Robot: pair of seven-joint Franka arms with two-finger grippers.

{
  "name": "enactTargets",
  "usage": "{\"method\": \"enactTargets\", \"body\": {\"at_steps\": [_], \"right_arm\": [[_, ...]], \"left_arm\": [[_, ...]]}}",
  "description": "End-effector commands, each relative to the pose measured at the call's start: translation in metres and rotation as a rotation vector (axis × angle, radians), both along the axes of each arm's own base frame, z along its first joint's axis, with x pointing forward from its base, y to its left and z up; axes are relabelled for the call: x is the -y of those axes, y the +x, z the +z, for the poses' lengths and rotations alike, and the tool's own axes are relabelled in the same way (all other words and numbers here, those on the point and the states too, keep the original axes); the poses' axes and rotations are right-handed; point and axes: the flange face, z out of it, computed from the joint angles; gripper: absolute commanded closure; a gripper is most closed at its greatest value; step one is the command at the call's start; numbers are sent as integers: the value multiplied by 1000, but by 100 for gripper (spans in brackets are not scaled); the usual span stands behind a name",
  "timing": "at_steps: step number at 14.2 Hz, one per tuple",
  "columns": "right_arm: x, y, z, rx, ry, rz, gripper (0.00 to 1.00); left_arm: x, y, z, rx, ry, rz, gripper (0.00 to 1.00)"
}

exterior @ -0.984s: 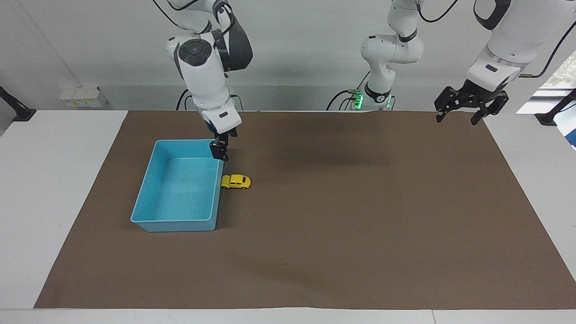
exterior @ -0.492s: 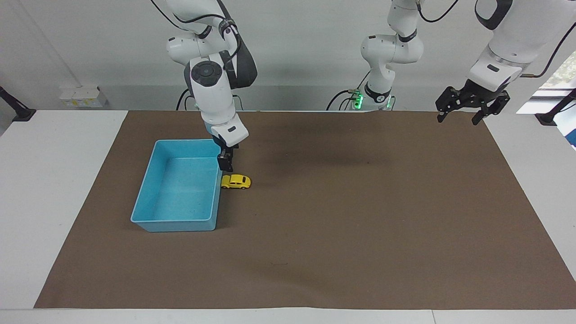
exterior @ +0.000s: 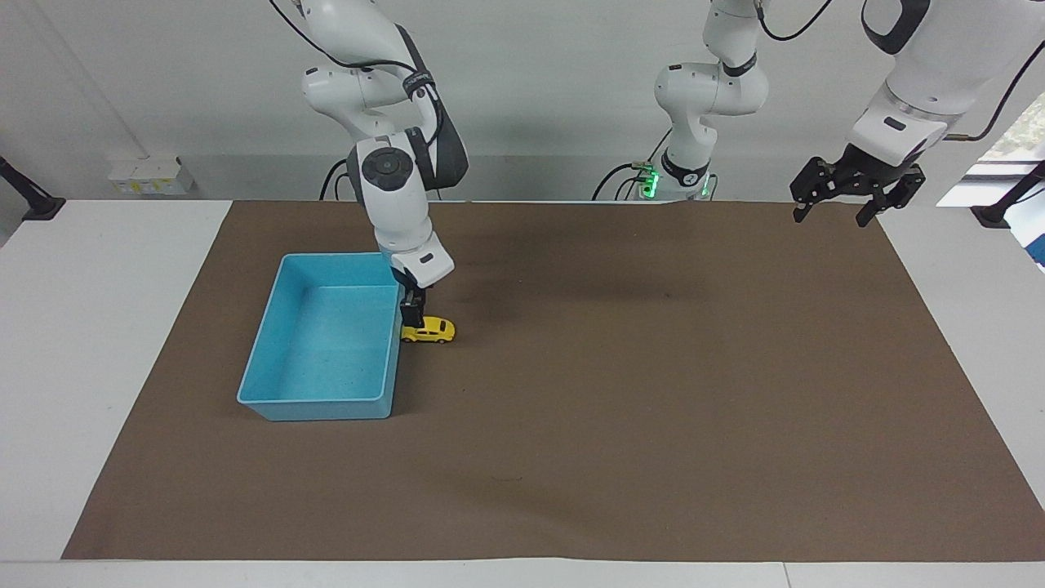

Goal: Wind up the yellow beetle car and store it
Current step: 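Lower the right gripper and grasp the yellow car beside the box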

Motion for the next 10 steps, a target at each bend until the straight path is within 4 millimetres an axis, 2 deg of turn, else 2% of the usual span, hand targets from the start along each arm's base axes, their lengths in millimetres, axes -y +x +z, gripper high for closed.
{"method": "enactTargets", "body": {"at_steps": [1, 3, 6, 7, 8, 9, 10], "right_arm": [[-5, 3, -31, 16, -12, 58, 0], [-7, 4, -52, 24, -6, 75, 0], [-16, 2, -62, 18, -6, 91, 1], [-12, 2, -68, 9, -9, 95, 23], [-12, 3, -68, 7, -10, 106, 53], [-13, 2, -67, 2, -12, 103, 78], [-15, 2, -67, -3, -13, 106, 87]], "left_arm": [[-4, -4, 2, -2, 19, -3, 0], [-4, -4, 2, -2, 19, -1, 0], [-4, -4, 2, -2, 19, -3, 0], [-4, -4, 2, -2, 20, -1, 0], [-4, -4, 3, 0, 21, -3, 0], [-4, -4, 3, 0, 19, -1, 0], [-4, -4, 3, 0, 19, -3, 0]]}}
